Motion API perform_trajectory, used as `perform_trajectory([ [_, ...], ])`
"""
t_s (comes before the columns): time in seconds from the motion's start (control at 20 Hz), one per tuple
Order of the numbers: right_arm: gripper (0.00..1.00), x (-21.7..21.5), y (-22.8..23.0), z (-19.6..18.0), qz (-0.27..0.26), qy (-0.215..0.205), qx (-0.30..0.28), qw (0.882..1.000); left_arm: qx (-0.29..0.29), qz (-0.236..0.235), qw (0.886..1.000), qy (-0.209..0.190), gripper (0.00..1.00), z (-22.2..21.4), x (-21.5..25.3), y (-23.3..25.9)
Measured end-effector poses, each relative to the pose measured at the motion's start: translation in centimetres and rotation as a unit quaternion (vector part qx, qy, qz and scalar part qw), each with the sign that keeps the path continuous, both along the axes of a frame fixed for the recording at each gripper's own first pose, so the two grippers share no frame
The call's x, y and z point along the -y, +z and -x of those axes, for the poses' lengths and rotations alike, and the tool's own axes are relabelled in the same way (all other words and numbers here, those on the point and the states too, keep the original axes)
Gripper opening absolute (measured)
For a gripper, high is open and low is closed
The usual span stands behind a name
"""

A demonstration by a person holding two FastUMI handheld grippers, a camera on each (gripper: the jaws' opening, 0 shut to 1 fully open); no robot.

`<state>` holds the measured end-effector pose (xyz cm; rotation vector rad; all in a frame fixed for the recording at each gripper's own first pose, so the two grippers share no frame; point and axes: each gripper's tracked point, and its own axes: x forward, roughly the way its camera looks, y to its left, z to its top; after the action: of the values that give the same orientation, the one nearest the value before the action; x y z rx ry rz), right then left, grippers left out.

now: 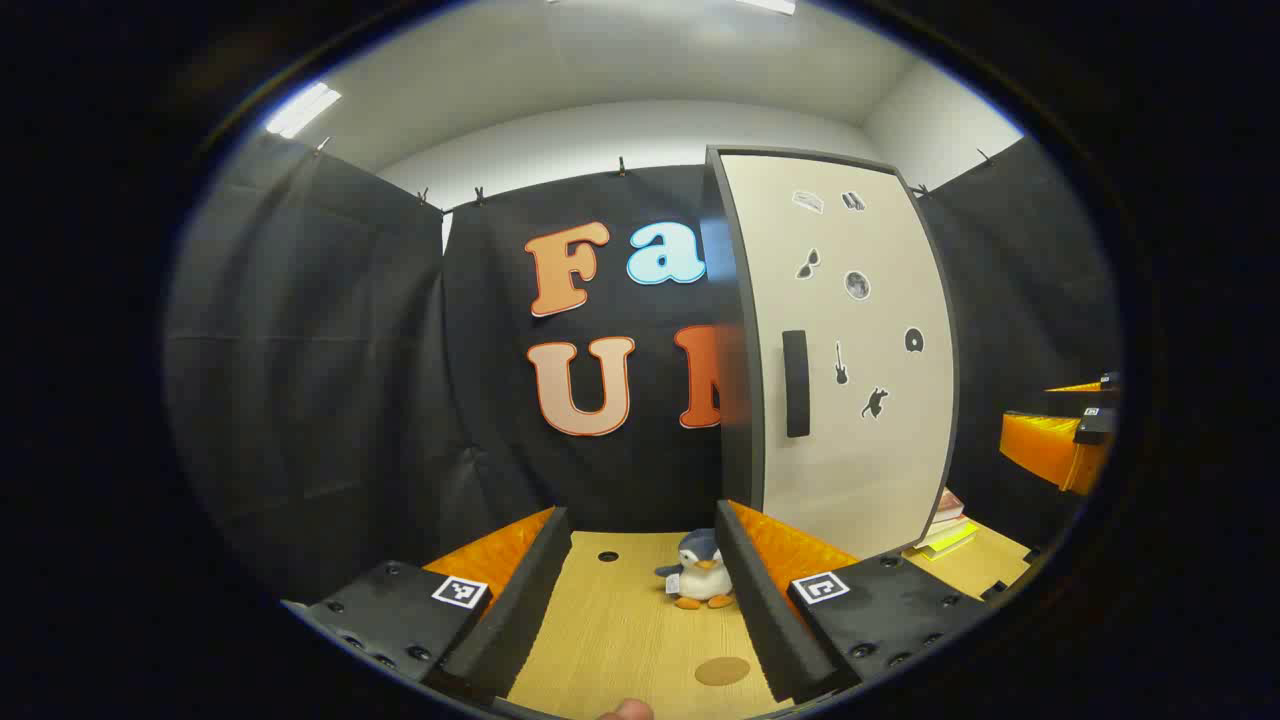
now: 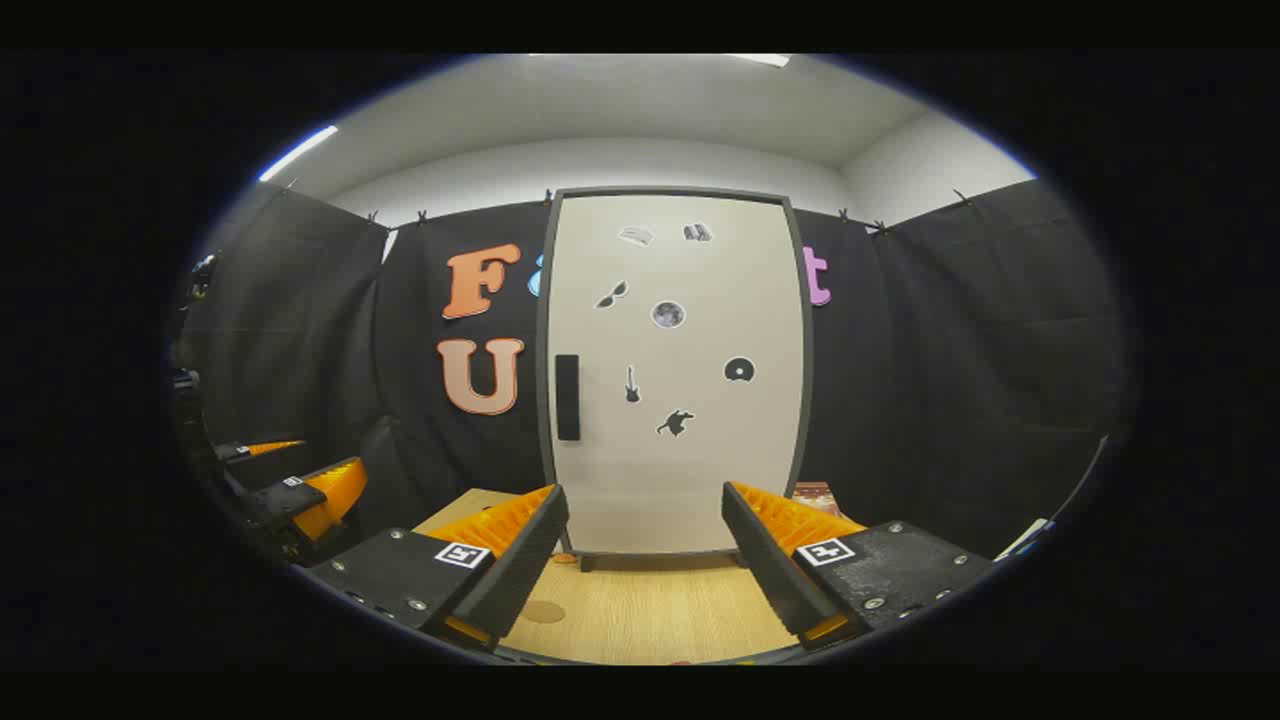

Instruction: Open the cabinet door with the right hand, grasp the bottle in the cabinet with the left hand and place it on the coaster, then close the cabinet door with the right hand.

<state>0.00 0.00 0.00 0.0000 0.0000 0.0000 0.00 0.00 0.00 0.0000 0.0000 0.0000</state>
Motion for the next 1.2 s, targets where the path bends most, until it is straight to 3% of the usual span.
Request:
perform_trajectory([
  [1.2,0.96,0.68,-0.1,-0.15,-0.008,-0.013,-0.002,1.0,0.007,-0.004,1.0,-0.007,0.95,0.51,-0.06,0.5],
])
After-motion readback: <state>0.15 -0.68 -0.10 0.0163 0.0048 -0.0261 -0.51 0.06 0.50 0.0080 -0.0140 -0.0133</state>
